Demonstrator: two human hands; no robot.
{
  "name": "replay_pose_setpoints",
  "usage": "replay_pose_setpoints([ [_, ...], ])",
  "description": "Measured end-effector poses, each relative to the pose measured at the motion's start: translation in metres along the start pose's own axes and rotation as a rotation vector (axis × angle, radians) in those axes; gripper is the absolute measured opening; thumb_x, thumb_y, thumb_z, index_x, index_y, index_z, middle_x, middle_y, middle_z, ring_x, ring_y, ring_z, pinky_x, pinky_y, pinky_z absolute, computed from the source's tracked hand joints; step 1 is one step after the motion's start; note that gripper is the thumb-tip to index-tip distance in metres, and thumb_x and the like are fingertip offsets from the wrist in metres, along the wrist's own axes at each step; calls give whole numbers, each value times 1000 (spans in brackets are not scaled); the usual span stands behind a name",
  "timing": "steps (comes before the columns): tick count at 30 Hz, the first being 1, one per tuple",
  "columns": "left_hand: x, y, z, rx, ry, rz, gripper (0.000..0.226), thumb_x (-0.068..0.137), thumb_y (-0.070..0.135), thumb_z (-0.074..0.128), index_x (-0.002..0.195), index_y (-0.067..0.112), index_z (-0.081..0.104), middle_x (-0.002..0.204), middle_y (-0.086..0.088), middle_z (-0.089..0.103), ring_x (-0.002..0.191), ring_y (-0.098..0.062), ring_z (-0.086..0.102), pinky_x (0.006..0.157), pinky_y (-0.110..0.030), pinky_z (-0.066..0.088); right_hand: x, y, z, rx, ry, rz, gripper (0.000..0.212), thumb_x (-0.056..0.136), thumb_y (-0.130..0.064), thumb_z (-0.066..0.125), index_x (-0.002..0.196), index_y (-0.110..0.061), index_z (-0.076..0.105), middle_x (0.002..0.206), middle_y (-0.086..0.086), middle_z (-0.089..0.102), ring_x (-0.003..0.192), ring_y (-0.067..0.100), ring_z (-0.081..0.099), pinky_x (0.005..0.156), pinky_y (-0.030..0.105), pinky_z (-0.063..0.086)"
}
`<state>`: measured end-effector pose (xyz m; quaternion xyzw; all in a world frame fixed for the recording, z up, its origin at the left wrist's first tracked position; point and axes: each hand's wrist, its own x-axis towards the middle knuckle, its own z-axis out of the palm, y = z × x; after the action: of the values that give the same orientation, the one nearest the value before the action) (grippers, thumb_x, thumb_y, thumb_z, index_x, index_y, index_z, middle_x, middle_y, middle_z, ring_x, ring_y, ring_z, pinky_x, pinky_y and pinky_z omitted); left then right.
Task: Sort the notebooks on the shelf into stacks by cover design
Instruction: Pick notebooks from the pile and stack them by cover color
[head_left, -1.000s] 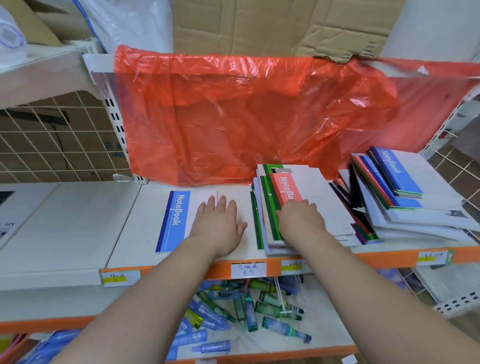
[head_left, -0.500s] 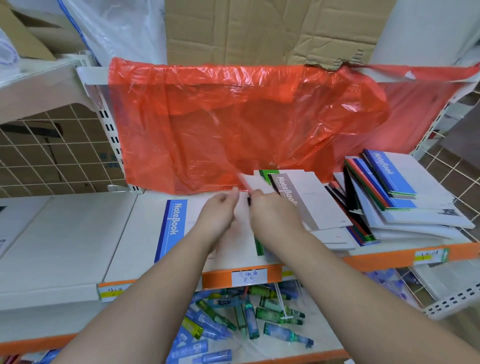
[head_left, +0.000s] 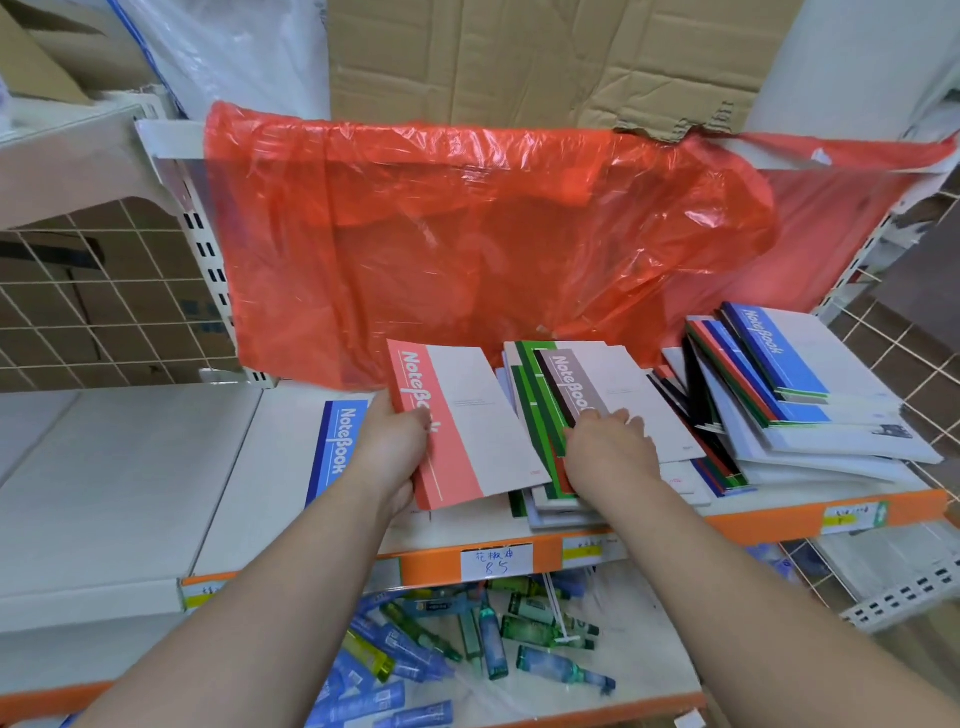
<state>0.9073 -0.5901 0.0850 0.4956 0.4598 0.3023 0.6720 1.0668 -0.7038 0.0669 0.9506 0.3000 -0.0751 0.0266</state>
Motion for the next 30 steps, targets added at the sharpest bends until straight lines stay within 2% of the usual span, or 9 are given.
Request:
replay_pose_setpoints([
  [3,1,-2,1,-3,-30,0,28,99,3,42,113,23,56,101,-2,70,84,-21,69,60,-32,53,-6,-1,-4,-77,82,-110,40,88,1,48,128,-2,50,127,18,56,116,32,51,93,39,45],
  [5,0,-3,2,13,-41,2,30,99,2,42,114,24,56,99,0,70,84,-21,69,62,-32,53,-12,-3,-13,-94,110,-173,37,86,6,49,122,-2,54,119,15,62,109,32,59,85,37,48],
  [10,4,-8,4,-4,-69,5,25,100,8,44,117,21,58,104,-5,73,88,-23,71,72,-38,58,-36,-29,-34,2,205,-329,44,87,4,43,131,-1,45,107,17,64,97,36,63,67,36,41],
  [14,6,-10,8,-153,-124,-19,24,105,31,43,117,20,61,105,-4,75,92,-21,72,81,-39,58,-68,-62,-29,62,230,-587,32,91,-4,44,122,-5,51,105,17,66,94,36,64,66,36,40],
  [17,6,-12,8,-86,-143,14,19,101,13,50,117,17,60,108,-8,74,96,-25,73,87,-43,57,-73,-66,-23,174,238,-677,24,97,-17,44,117,-10,54,97,14,67,87,36,62,60,33,33],
  [21,7,-12,5,-30,-86,8,30,95,-1,45,107,21,61,102,-7,74,88,-26,73,71,-40,60,-31,-40,-17,158,242,-410,22,93,-12,46,112,-9,55,111,14,62,104,32,58,69,32,42],
  [24,7,-10,0,-33,-76,13,31,95,-1,43,105,22,62,99,-5,74,82,-22,73,60,-31,57,-7,-13,-7,43,29,-122,47,99,-35,41,133,-2,44,141,24,42,130,38,37,99,44,40],
  [26,6,-9,-3,-29,-70,19,31,96,-1,43,102,22,62,97,-3,74,80,-20,72,59,-30,56,-2,-8,0,50,-19,-49,49,100,-41,39,131,-3,46,139,24,43,128,37,38,101,45,40],
  [30,8,-10,-5,-33,-67,22,31,95,-1,43,102,23,62,97,-4,74,80,-21,73,60,-32,57,-4,-18,-4,-7,-20,-77,35,92,-7,45,125,-4,54,129,18,52,119,32,45,95,39,43],
])
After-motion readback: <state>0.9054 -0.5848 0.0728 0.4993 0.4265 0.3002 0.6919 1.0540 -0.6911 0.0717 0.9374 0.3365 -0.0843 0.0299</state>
